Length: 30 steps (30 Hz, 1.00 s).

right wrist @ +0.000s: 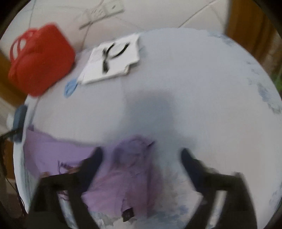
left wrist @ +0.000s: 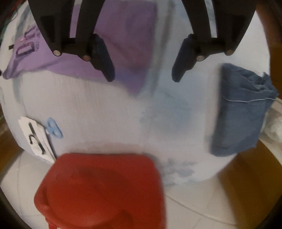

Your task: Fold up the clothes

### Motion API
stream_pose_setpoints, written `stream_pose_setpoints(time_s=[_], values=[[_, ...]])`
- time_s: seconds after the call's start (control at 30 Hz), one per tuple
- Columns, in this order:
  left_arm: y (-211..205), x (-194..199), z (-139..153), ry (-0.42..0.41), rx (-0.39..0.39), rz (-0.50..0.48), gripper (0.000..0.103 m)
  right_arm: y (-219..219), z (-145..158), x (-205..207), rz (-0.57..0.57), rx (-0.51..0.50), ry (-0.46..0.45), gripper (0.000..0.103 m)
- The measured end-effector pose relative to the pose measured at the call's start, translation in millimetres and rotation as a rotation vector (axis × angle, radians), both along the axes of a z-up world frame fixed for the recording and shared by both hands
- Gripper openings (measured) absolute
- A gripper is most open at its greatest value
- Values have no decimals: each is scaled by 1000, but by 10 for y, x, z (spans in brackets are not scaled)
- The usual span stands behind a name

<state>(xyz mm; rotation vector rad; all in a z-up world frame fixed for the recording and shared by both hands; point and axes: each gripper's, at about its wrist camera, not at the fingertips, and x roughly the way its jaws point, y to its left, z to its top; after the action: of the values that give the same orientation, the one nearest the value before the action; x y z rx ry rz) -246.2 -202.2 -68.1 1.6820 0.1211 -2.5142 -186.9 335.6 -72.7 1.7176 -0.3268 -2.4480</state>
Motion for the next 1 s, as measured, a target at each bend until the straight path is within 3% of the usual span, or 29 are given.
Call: stream_pose_setpoints(time_s=[0.13, 0.3, 0.5, 0.53, 0.57, 0.6, 0.63, 0.67, 0.73, 0.83, 0.97, 1.0], values=[[-139, 301, -37, -13, 14, 31, 72, 134, 7, 166, -60, -32, 8, 99], [5, 700, -347, -77, -7, 14, 72, 301, 17, 373, -135, -73, 19, 99], [199, 881, -598, -115, -28, -6, 70, 6, -125, 539, -67, -79, 6, 95], [226, 888, -603, -118, -31, -9, 57, -79, -144, 554, -44, -67, 5, 90], [253, 895, -609, -121, -33, -12, 35, -164, -180, 567, -18, -50, -3, 67], [281, 901, -614, -125, -36, -14, 27, -252, -250, 549, 7, -47, -27, 33], [308, 908, -620, -128, -39, -17, 17, -284, -310, 543, 13, -42, -52, 20], [331, 916, -615, -130, -55, -21, 12, -307, -367, 540, 16, -37, -76, 17], [298, 942, -606, -138, -77, -10, 12, -266, -379, 579, -2, -9, -95, 16], [160, 998, -585, -147, -35, 28, 15, -65, -385, 718, -61, 6, -137, 16], [130, 1045, -308, -99, 31, 10, 44, 181, -285, 863, -115, 91, -170, 21], [148, 1029, -211, -69, 40, -2, 53, 231, -200, 877, -123, 51, -140, 21]])
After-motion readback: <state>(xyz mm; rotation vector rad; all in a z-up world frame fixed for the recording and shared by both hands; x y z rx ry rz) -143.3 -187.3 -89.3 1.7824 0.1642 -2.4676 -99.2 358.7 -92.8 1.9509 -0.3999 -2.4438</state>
